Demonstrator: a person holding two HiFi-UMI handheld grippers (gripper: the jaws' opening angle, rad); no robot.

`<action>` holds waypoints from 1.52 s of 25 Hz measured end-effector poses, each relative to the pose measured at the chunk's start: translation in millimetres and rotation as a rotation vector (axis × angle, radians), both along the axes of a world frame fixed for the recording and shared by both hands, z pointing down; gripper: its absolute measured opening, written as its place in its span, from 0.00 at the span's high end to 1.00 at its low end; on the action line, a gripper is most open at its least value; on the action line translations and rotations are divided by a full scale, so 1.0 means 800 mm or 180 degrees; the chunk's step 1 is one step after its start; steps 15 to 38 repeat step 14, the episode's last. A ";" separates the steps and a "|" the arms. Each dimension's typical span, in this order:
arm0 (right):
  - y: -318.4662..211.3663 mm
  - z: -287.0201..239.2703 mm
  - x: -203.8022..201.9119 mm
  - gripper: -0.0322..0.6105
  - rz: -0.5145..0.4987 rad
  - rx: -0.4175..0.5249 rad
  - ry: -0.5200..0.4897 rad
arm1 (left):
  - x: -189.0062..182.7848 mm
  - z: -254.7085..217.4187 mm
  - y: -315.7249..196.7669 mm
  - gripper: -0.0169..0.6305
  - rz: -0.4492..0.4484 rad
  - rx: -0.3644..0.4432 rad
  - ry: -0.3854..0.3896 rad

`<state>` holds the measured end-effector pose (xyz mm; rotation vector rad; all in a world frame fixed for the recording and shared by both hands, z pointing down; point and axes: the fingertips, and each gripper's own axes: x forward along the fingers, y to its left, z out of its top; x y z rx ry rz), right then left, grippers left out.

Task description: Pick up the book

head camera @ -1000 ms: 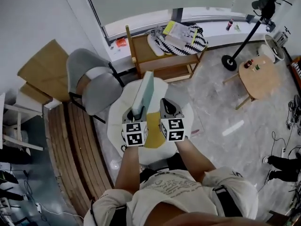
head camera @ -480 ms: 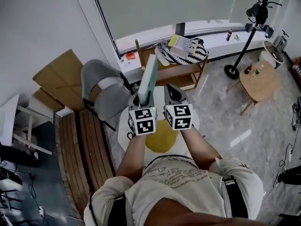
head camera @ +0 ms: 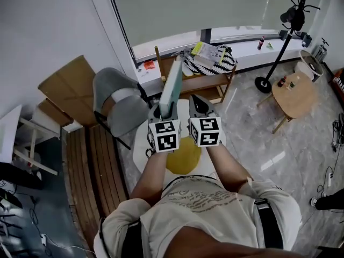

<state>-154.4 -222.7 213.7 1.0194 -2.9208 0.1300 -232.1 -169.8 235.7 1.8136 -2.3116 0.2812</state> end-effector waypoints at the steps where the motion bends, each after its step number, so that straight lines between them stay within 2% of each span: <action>1: 0.001 0.000 0.001 0.91 0.0000 0.0006 -0.0002 | 0.000 0.001 0.001 0.71 -0.0003 -0.0002 0.0003; 11: 0.007 0.003 0.015 0.91 0.0031 0.0078 0.0035 | 0.021 0.000 0.008 0.71 0.0096 -0.0013 -0.0004; 38: 0.006 0.001 0.017 0.91 0.0038 0.0100 0.0021 | 0.022 0.000 0.005 0.71 0.0108 -0.0011 -0.0023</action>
